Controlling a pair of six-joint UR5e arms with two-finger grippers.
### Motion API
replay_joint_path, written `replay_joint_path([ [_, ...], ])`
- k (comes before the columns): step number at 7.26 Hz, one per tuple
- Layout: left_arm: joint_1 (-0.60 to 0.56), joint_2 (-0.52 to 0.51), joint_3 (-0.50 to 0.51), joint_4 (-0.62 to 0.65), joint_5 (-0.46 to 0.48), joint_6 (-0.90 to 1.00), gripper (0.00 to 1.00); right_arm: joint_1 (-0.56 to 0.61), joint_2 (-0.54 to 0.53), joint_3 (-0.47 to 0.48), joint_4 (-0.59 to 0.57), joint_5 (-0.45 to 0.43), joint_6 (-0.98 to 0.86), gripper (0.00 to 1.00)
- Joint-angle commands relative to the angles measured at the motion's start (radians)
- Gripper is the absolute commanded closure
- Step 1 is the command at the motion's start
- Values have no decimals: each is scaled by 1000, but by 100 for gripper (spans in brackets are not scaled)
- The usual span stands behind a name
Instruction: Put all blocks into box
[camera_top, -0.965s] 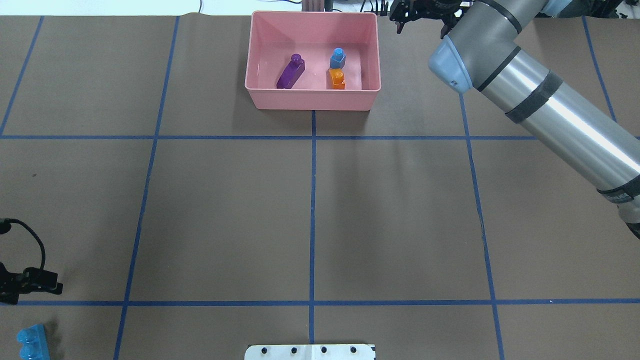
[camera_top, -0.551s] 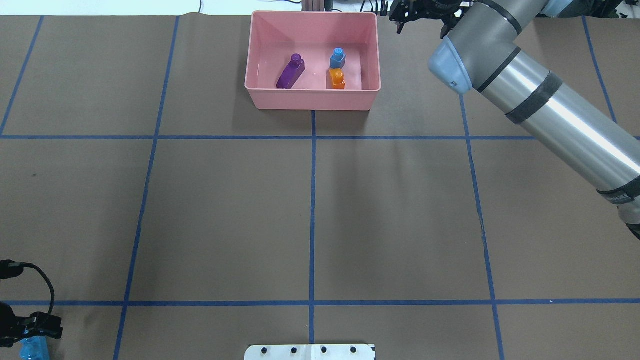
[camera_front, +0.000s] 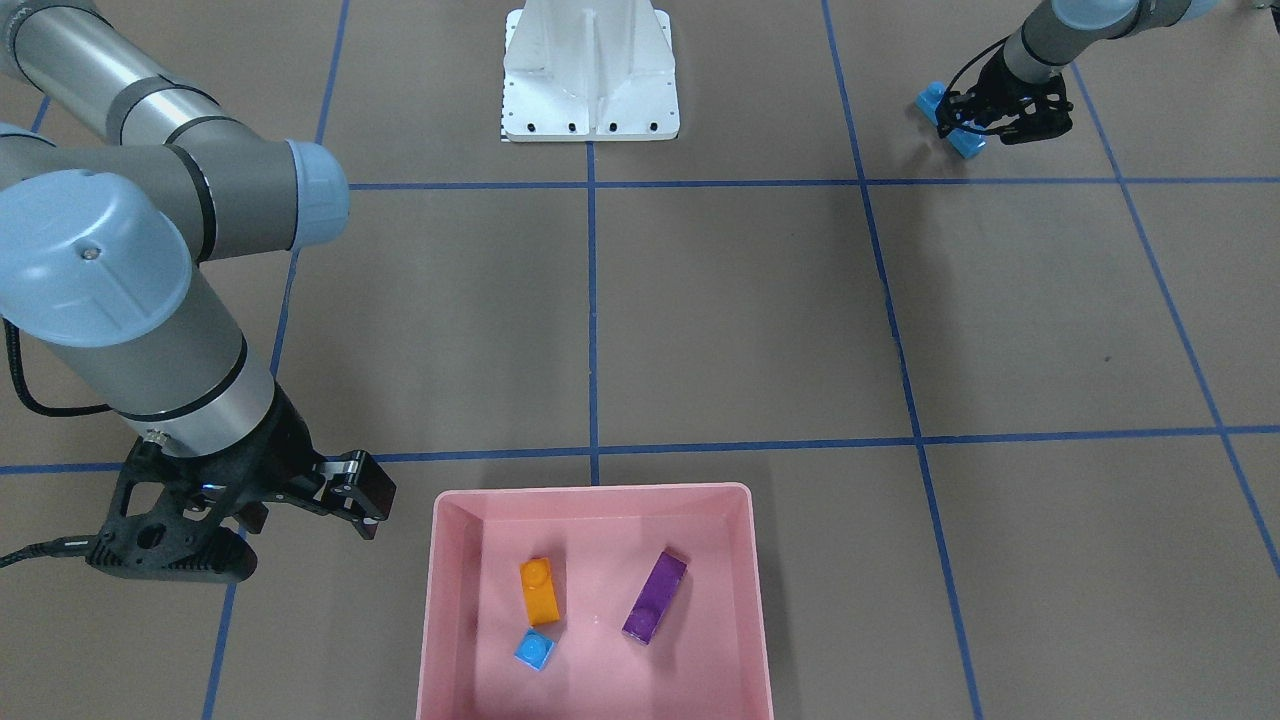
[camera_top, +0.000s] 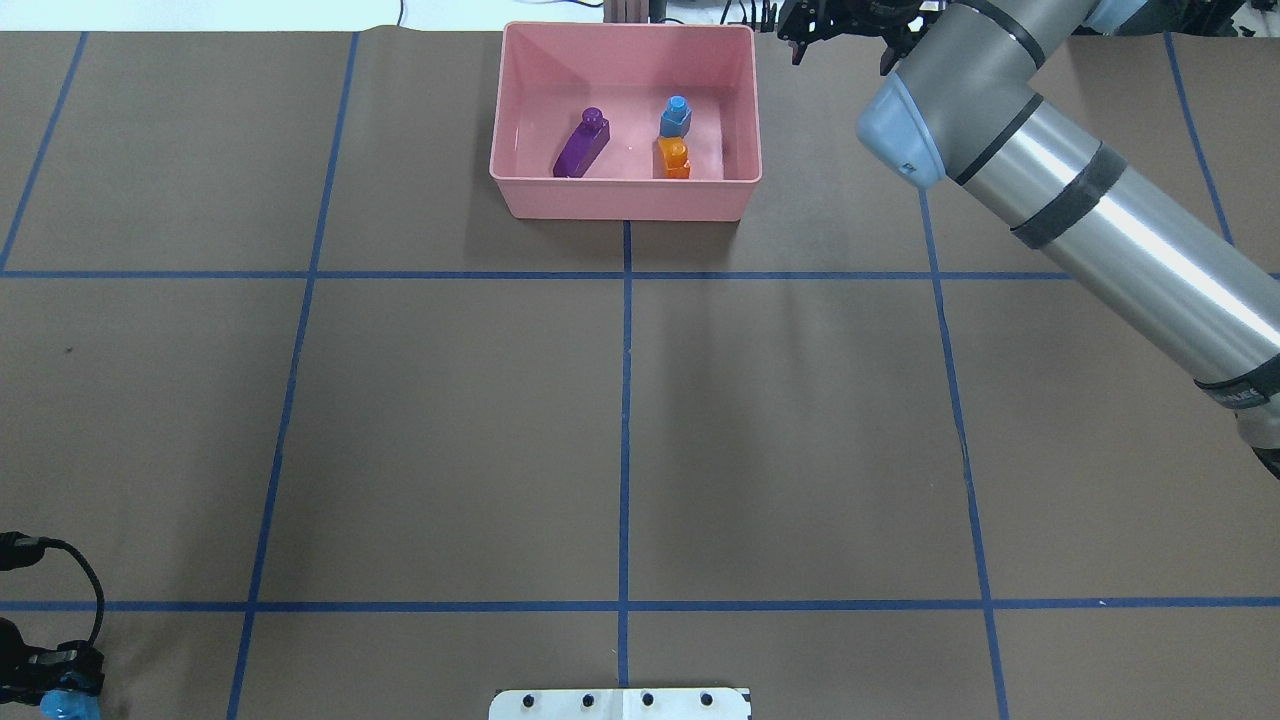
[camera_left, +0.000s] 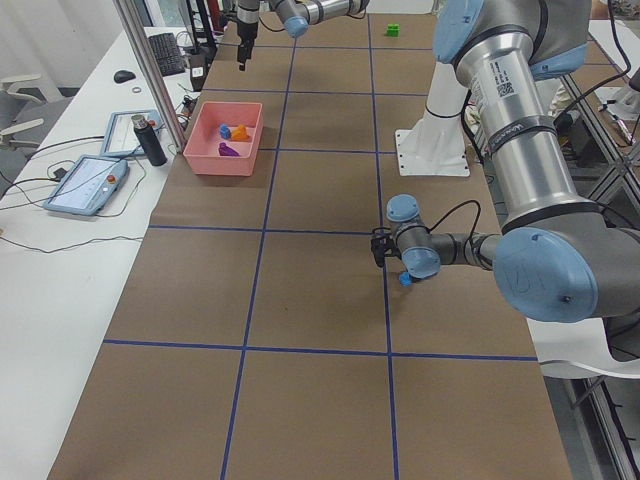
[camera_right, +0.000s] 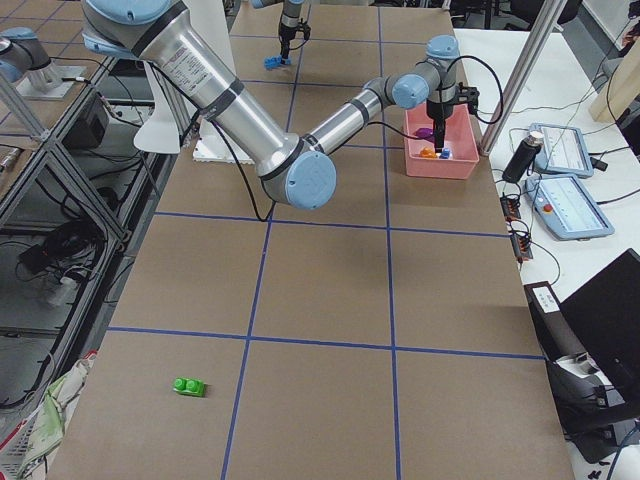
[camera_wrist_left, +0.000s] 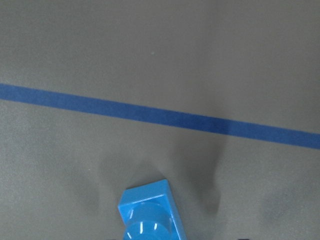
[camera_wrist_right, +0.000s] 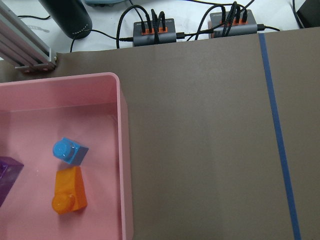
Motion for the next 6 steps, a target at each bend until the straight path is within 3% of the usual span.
replay_joint_path([
  [1,0,7,0,0,0,3,62,-1,1,1,0,-1,0,0],
  [3,-1,7,-6,-1,0,6,100,-2,1,-3,0,1,0,0],
  [6,-48,0,-124,0,-53,11,100,1,1,-10,2,-1,-26,0],
])
